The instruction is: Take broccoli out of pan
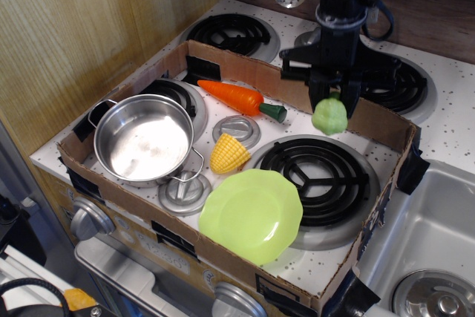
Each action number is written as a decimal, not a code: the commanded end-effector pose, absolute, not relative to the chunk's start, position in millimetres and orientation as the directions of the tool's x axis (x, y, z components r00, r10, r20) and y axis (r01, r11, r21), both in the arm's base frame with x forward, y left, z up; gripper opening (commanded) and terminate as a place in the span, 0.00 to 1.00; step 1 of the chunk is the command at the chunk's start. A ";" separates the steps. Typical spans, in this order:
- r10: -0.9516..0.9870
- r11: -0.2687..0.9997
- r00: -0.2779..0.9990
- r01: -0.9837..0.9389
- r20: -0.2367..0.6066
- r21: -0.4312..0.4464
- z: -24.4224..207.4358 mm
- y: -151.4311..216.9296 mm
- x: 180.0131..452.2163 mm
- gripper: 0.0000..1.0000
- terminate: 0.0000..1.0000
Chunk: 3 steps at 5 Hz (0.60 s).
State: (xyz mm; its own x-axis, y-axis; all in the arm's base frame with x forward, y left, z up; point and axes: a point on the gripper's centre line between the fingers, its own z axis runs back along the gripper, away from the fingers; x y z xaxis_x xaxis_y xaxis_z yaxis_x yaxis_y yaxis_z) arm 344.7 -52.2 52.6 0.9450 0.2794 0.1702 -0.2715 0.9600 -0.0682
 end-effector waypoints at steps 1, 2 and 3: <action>0.271 0.962 0.928 -0.253 0.256 -0.104 51.6 -54.6 357.1 0.00 0.00; 0.253 0.967 0.915 -0.238 0.315 -0.085 50.2 -51.7 362.3 0.00 0.00; 0.256 0.967 0.910 -0.246 0.327 -0.073 50.9 -52.6 362.3 0.00 0.00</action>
